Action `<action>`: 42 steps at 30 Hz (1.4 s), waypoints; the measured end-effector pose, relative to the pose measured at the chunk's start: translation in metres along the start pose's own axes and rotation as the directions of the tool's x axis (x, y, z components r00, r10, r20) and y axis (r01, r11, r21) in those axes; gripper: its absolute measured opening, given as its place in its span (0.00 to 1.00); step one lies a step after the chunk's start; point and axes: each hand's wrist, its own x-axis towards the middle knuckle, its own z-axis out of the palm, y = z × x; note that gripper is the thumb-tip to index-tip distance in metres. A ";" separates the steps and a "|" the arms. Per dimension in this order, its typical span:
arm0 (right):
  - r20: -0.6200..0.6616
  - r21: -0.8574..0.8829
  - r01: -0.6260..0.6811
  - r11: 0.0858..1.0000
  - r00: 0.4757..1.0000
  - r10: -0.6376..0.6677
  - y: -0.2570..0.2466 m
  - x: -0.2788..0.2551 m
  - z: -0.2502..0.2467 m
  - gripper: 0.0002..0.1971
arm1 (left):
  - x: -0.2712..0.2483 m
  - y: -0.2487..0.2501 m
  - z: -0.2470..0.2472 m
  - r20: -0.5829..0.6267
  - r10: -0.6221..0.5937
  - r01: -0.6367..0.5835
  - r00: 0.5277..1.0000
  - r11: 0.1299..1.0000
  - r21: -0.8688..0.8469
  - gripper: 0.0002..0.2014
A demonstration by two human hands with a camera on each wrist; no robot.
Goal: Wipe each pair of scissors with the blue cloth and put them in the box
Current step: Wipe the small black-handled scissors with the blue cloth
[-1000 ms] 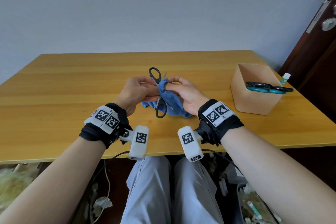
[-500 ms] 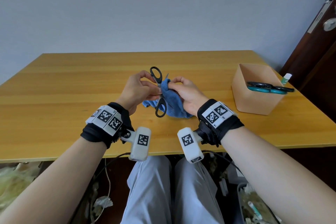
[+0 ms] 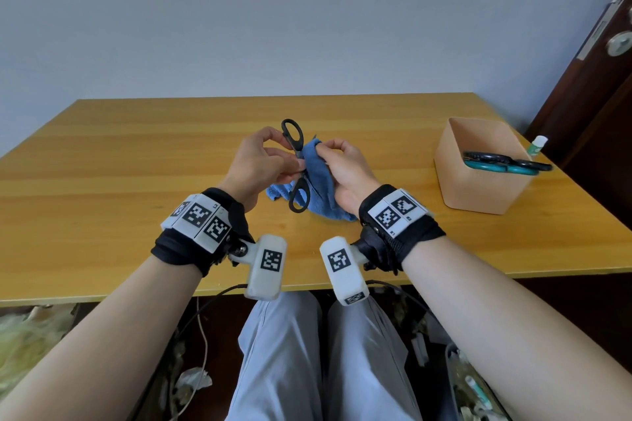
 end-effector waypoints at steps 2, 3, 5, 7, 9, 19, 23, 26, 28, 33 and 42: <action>0.056 0.038 -0.028 0.999 0.998 0.025 -0.001 -0.001 -0.001 0.06 | 0.001 -0.001 -0.002 -0.013 -0.007 0.007 1.000 1.000 0.004 0.14; 0.092 0.053 -0.047 0.997 0.995 0.042 -0.002 -0.002 -0.001 0.06 | 0.001 -0.003 -0.003 -0.019 -0.012 0.012 1.000 1.000 0.005 0.14; 0.117 0.027 -0.065 0.998 0.991 0.061 -0.003 -0.002 -0.002 0.07 | 0.000 -0.005 -0.005 -0.016 -0.027 0.027 1.000 1.000 0.006 0.13; 0.079 -0.026 -0.052 0.998 0.995 0.054 -0.002 -0.002 -0.002 0.06 | -0.002 -0.006 -0.004 0.005 -0.029 0.029 1.000 1.000 0.005 0.13; 0.029 -0.049 -0.052 0.997 0.998 0.053 -0.001 -0.002 -0.001 0.05 | -0.003 -0.006 -0.002 0.024 -0.019 0.019 1.000 1.000 0.006 0.15; -0.006 -0.050 -0.065 0.997 0.998 0.065 0.002 0.000 -0.002 0.05 | -0.001 -0.007 0.000 0.064 -0.035 0.033 0.997 0.999 0.028 0.12; -0.088 -0.002 -0.044 0.999 0.995 0.044 0.002 0.003 -0.002 0.04 | 0.002 -0.003 0.001 0.061 -0.021 0.020 0.998 1.000 0.016 0.13; -0.127 0.073 -0.004 0.997 0.992 0.013 -0.003 0.005 -0.009 0.08 | 0.005 -0.002 -0.006 0.084 -0.018 0.013 0.996 0.998 0.061 0.13; -0.183 0.147 0.050 0.988 0.983 -0.023 -0.009 0.008 -0.015 0.08 | 0.003 -0.002 -0.011 0.096 -0.004 -0.005 0.995 0.996 0.093 0.12; -0.104 0.142 0.104 0.984 0.991 -0.090 -0.022 0.008 -0.024 0.04 | 0.003 -0.007 -0.021 0.074 0.001 -0.010 0.997 0.993 0.117 0.11; 0.236 -0.327 0.138 0.935 0.970 -0.061 -0.011 0.006 -0.019 0.08 | 0.009 -0.010 -0.027 0.082 -0.031 0.018 0.996 0.989 0.150 0.11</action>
